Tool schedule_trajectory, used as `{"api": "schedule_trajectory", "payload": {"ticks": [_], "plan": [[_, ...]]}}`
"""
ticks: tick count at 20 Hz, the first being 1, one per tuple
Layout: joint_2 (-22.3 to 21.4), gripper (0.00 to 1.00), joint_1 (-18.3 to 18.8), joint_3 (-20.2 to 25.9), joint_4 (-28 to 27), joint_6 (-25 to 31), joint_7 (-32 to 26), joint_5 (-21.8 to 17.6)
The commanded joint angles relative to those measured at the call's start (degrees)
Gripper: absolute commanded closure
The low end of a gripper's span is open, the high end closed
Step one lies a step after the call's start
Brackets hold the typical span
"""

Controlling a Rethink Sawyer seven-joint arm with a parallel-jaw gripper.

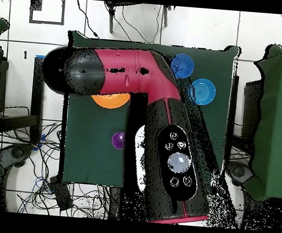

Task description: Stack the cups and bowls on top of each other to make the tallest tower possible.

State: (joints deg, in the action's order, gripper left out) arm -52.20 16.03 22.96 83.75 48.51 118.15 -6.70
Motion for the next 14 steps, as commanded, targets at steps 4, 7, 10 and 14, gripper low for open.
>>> {"api": "schedule_trajectory", "payload": {"ticks": [4,7,10,14], "plan": [[5.67,1.00,-3.09,-7.04,-5.25,8.59,10.65,-2.46],[6.06,1.00,-4.03,-8.67,-5.90,10.64,9.91,-3.13],[6.54,1.00,-5.40,-10.39,-6.66,12.56,10.11,-3.93],[6.90,1.00,-7.71,-12.60,-7.97,14.79,10.91,-4.89]]}}
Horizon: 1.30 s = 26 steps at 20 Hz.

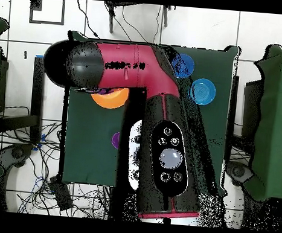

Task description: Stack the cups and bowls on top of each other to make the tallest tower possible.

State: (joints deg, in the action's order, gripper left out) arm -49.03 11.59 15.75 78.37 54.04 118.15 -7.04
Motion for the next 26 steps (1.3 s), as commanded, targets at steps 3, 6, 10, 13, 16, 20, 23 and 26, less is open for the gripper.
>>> {"api": "schedule_trajectory", "payload": {"ticks": [3,6,10,13,16,20,23,26], "plan": [[3.70,1.00,-4.93,-7.07,-3.84,11.75,11.19,-4.59],[3.87,1.00,-6.53,-8.05,-5.28,15.45,11.38,-4.06],[4.71,1.00,-10.12,-9.84,-6.89,17.57,13.86,-3.66],[5.48,1.00,-12.52,-11.48,-9.55,21.73,14.35,-4.52],[7.36,1.00,-14.46,-12.81,-12.98,24.58,14.15,-5.51],[9.89,1.00,-16.26,-14.81,-14.94,22.75,14.22,-6.62],[10.72,1.00,-17.26,-16.55,-15.69,20.49,13.84,-8.12],[11.67,1.00,-18.83,-18.59,-16.64,19.43,13.72,-9.86]]}}
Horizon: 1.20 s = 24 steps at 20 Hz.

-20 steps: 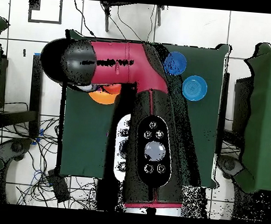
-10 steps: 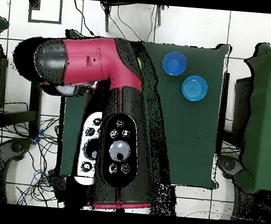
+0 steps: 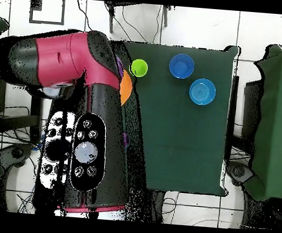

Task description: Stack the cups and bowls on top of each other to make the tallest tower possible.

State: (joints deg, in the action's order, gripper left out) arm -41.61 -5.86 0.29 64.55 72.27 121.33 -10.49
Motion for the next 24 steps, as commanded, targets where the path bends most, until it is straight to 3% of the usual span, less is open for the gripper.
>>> {"api": "schedule_trajectory", "payload": {"ticks": [1,14,24], "plan": [[4.50,1.00,-1.85,-3.75,-2.90,0.48,10.66,-6.92],[8.38,1.00,-8.76,-12.84,-6.76,-8.10,15.31,-13.38],[12.76,1.00,-13.18,-16.56,-9.68,-14.46,19.85,-13.00]]}}
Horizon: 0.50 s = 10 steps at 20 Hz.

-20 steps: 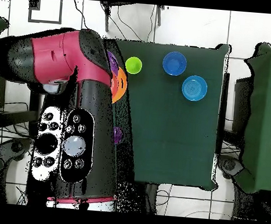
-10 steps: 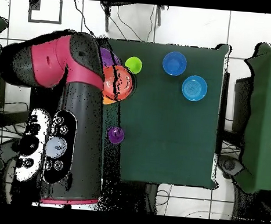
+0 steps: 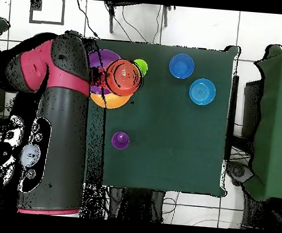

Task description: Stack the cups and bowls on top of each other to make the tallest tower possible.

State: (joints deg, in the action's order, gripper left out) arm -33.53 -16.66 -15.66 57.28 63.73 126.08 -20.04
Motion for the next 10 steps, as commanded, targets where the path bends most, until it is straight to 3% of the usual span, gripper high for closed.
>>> {"api": "schedule_trajectory", "payload": {"ticks": [1,10], "plan": [[5.22,1.00,-2.70,-0.89,-2.75,-6.13,15.52,-3.26],[8.58,1.00,-4.32,-1.53,-5.57,-5.46,18.58,0.91]]}}
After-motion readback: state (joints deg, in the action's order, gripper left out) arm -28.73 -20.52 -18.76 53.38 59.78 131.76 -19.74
